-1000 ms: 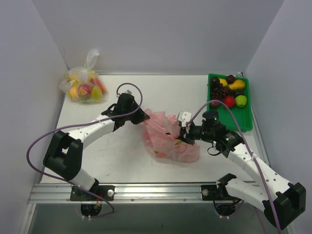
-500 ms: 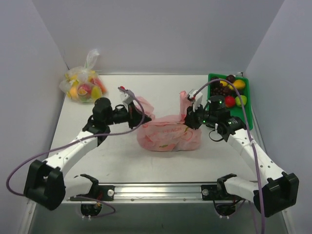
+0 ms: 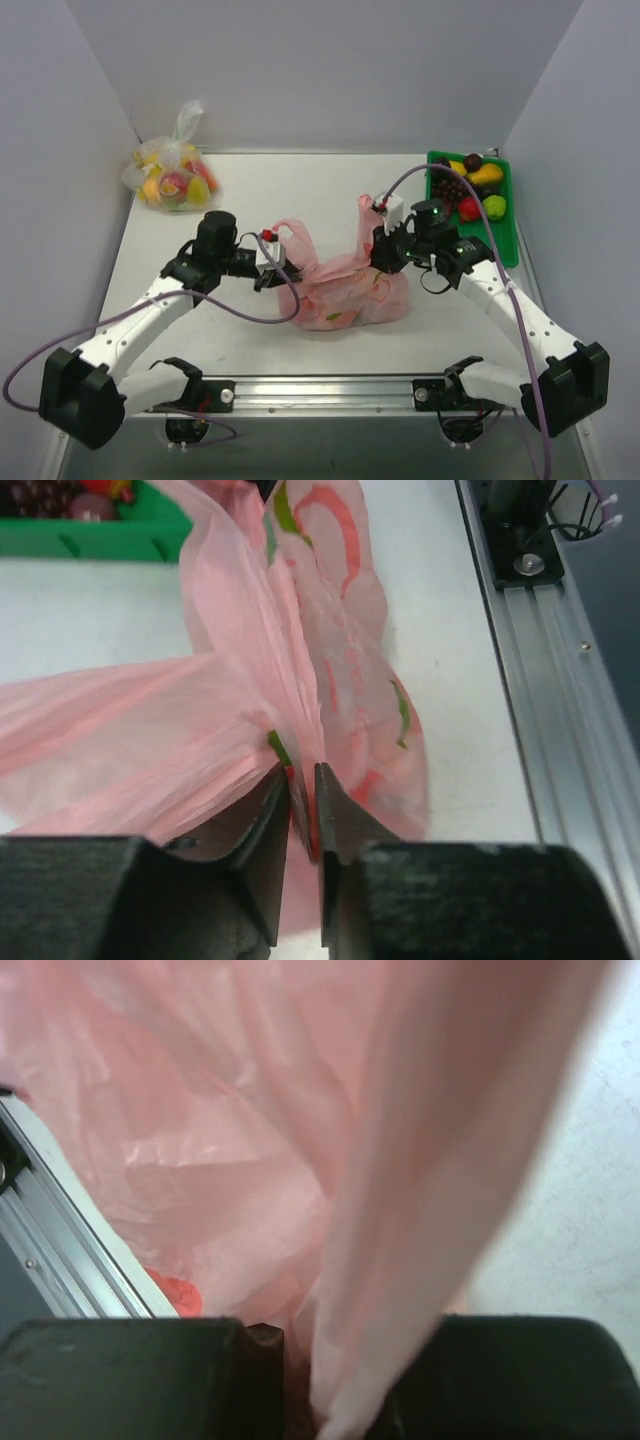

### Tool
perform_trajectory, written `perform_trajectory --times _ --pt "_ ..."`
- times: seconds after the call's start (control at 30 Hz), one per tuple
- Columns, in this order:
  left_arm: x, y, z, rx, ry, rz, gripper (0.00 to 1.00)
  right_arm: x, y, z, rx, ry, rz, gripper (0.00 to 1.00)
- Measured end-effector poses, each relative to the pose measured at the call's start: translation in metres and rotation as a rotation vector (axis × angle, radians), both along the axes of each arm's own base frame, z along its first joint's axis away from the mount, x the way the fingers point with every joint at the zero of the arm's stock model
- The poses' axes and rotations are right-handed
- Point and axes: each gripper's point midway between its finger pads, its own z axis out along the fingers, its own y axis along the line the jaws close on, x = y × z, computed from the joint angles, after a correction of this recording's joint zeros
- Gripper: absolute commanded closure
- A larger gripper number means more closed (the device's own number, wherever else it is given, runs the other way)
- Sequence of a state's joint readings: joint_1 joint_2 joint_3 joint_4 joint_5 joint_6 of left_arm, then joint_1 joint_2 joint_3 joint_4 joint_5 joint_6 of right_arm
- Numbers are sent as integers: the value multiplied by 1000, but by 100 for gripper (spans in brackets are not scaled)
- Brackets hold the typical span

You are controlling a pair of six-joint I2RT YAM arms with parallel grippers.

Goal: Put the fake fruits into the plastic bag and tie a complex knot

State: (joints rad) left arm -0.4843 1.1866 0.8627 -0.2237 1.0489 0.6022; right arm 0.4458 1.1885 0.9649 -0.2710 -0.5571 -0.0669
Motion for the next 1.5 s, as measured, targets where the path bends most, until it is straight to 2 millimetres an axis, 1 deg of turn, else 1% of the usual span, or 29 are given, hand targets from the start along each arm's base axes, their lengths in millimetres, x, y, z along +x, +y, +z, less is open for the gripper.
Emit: perform_trajectory --times 0.03,0.07,0.1,0.17,0.2,0.3,0.4,0.47,0.53,0.6,0.7,0.8,0.97,1.17,1.27,1.37,1.5 --pt "-2 6 -3 1 -10 35 59 -4 -2 -1 -3 -8 4 100" --pt "-7 12 -6 4 -7 67 50 -7 -5 -3 -8 -16 7 100" --pt "-12 19 -5 2 -2 107 36 -11 -8 -5 -15 -28 12 100" --pt "-16 27 9 -21 5 178 27 -17 -11 -7 -25 -51 26 100" --pt "-16 30 17 -36 7 212 11 -20 -13 -8 -34 -66 34 100" --pt "-14 40 40 -75 100 334 2 -25 -16 -11 -56 -97 53 100" --pt "-7 49 55 -105 271 476 3 -26 -16 -11 -71 -120 64 100" --pt "-2 53 58 -119 420 583 3 -26 -15 -11 -76 -131 72 100" --pt "0 55 56 -110 584 673 3 -27 -13 -11 -83 -142 81 100" --pt "1 55 52 -91 713 737 2 -28 -11 -11 -91 -155 94 100" --pt "2 58 41 -49 877 839 3 -29 -7 -10 -101 -174 114 100" --pt "6 60 33 -20 993 924 2 -29 -5 -11 -121 -197 127 100" --pt "25 52 25 0 1137 1034 2 -35 1 -13 -156 -229 170 100" --pt "38 43 3 50 1256 1131 3 -47 12 -20 -189 -268 256 100" --pt "40 39 -8 86 1266 1171 3 -52 15 -24 -206 -278 289 100" --pt "41 40 -19 124 1268 1214 3 -54 15 -27 -215 -283 304 100" --pt "43 45 -42 196 1292 1278 2 -56 14 -30 -227 -290 316 100"
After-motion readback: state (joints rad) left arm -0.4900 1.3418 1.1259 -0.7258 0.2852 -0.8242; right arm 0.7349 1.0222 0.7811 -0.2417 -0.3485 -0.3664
